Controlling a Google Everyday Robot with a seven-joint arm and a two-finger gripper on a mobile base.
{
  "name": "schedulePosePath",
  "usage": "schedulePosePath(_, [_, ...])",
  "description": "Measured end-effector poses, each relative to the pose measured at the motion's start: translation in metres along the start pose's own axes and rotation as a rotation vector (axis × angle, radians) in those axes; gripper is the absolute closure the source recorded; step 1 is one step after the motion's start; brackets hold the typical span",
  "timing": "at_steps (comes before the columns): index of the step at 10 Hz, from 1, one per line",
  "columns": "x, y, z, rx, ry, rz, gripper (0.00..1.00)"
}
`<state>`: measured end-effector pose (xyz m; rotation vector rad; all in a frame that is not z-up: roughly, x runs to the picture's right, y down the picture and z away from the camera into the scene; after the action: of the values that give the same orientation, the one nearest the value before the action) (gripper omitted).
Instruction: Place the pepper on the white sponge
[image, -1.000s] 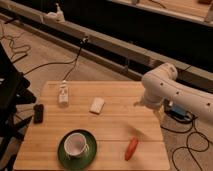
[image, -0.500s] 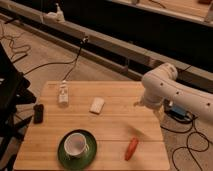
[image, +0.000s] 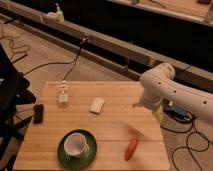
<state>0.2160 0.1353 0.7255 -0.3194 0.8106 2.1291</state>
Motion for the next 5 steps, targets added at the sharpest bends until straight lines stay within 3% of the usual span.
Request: schedulePosePath(5, [0.036,0.005,0.042,0.005,0.213,0.067,0.20])
